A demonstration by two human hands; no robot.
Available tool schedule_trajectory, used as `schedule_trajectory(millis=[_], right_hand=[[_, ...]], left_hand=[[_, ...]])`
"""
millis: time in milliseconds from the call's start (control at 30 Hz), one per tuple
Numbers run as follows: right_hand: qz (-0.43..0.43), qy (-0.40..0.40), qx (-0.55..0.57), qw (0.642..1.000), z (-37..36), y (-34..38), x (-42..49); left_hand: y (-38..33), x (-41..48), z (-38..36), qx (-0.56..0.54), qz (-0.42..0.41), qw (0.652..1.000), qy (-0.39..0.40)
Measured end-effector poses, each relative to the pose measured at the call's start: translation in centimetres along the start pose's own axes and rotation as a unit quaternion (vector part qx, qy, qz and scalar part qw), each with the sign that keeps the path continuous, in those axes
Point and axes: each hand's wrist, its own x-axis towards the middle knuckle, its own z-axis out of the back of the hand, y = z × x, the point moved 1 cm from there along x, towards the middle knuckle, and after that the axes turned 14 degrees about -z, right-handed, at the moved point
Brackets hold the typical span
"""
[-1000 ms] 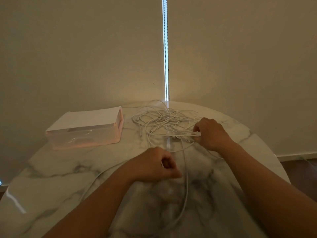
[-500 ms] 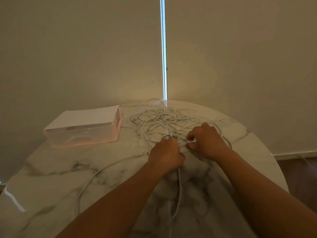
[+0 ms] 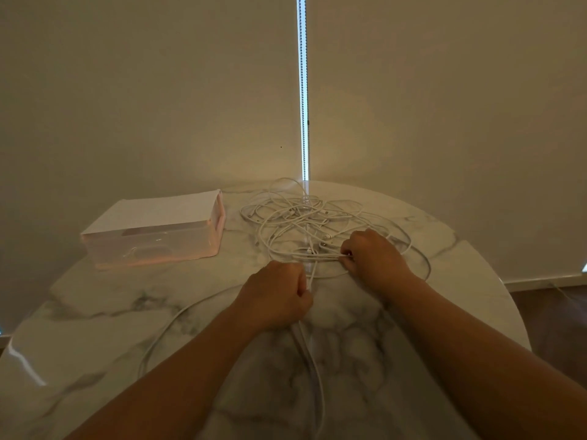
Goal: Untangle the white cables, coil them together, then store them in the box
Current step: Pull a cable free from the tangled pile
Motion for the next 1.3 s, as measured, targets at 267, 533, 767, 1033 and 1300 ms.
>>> schedule_trajectory(millis=[267,533,767,1033,1300], right_hand=[[-0.129,0.100,0.320,0.933,1.0,-1.8,-0.1],[-0.136,0.093,0.352,0.921,0.7,-2.0,0.4],[-0.141,0.101,0.355,0.919,0.7,-2.3,0.7],[-0.080,0.086,0.325,0.938,2.7,-2.4,-0.7],[-0.009,0.069,0.221,0.973,2.0,-2.1,-2.7]], left_hand=[[-0.3,-2.4,0.9,-0.125,-0.009,0.992,-0.027],[-1.4,-3.2,2.3,-0.163,-0.078,0.982,0.056],[-2.5,-4.0,3.8,-0.187,-0.122,0.951,0.212],[-1.1,-1.4,1.9,-0.108,-0.003,0.994,0.023],[-1.9,1.9,0.1,-0.065,0.063,0.996,0.022]])
